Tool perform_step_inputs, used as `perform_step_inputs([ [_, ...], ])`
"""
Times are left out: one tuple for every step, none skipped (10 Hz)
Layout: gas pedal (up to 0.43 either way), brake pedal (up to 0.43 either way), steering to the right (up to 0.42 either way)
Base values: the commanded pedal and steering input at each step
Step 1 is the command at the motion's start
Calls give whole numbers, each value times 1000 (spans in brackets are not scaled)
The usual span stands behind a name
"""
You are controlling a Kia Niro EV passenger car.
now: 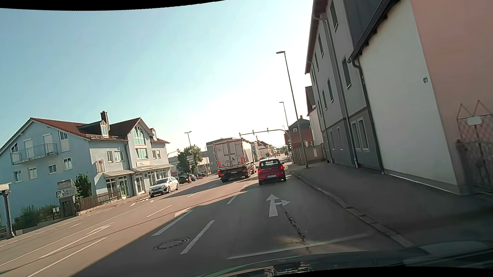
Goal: Follow the waypoints while adhering to traffic rules and regulations
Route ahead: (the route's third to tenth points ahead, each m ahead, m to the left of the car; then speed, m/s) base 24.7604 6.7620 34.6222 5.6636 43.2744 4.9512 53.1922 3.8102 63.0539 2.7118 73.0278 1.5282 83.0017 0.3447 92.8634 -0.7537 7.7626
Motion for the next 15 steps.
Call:
perform_step_inputs([
  [197,0,14],
  [197,0,16],
  [197,0,17],
  [197,0,20],
  [197,0,22],
  [197,0,22],
  [197,0,22],
  [189,0,21],
  [189,0,20],
  [189,0,18],
  [169,0,16],
  [169,0,15],
  [157,0,13],
  [150,0,11],
  [87,0,11],
])
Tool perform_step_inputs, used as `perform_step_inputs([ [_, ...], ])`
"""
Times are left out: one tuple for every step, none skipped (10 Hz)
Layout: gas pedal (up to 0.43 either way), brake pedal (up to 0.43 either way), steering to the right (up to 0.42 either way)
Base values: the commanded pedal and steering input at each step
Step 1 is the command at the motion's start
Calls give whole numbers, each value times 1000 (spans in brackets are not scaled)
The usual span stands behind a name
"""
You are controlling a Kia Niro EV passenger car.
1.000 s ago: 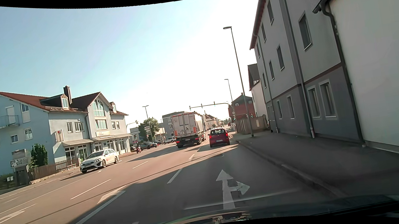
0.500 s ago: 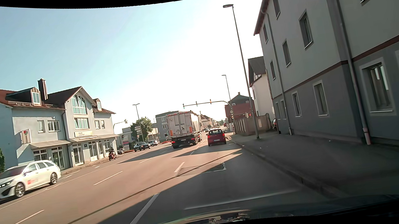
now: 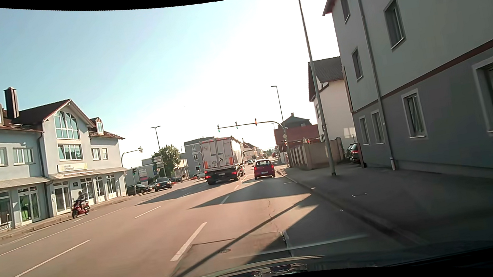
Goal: Follow the waypoints while adhering to traffic rules and regulations
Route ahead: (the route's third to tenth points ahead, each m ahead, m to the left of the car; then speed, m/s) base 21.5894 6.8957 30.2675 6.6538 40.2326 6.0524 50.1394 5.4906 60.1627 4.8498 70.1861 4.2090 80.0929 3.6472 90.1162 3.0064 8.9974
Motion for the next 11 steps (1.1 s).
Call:
perform_step_inputs([
  [0,0,11],
  [0,0,10],
  [0,30,9],
  [0,134,8],
  [0,189,7],
  [0,207,7],
  [0,220,3],
  [0,232,1],
  [0,232,1],
  [0,232,1],
  [0,232,1],
])
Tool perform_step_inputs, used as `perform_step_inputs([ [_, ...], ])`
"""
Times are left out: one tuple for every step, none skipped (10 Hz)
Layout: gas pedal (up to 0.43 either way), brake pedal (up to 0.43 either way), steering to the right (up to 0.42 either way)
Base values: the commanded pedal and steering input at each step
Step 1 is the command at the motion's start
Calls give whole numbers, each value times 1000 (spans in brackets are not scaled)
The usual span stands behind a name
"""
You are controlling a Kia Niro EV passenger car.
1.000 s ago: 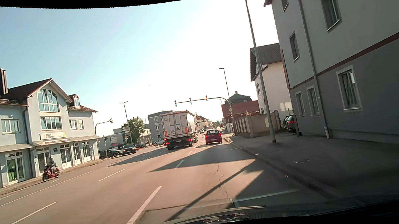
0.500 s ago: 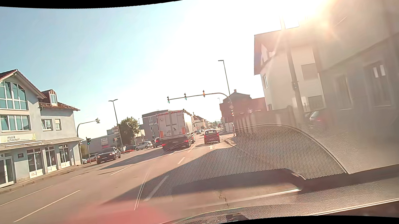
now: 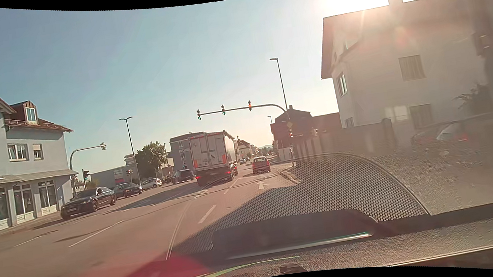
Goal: Follow the waypoints while adhering to traffic rules and regulations
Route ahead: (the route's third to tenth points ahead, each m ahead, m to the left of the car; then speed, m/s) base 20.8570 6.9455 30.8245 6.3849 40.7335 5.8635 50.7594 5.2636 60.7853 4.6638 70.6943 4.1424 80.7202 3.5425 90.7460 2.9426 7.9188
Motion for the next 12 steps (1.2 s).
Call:
perform_step_inputs([
  [0,232,1],
  [0,232,1],
  [0,232,1],
  [0,232,1],
  [0,232,1],
  [0,232,0],
  [0,232,-2],
  [0,232,-6],
  [0,232,-5],
  [0,232,-2],
  [0,226,0],
  [0,226,0],
])
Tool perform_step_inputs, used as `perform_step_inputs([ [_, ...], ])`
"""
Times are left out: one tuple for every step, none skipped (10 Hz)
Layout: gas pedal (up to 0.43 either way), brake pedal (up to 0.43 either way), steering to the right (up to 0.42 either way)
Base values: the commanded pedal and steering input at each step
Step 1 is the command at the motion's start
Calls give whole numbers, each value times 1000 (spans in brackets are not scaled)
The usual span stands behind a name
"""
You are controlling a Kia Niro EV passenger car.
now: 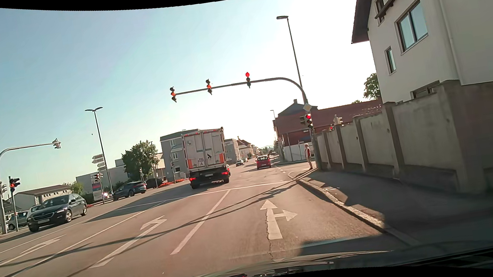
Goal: Follow the waypoints while adhering to traffic rules and regulations
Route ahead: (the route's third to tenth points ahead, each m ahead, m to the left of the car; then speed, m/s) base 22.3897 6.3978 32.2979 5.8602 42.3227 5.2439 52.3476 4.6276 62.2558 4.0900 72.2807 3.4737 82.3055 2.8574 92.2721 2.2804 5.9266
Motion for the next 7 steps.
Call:
perform_step_inputs([
  [0,220,-1],
  [0,213,0],
  [0,213,-1],
  [0,213,-1],
  [0,213,-1],
  [0,213,-1],
  [0,213,-1],
])
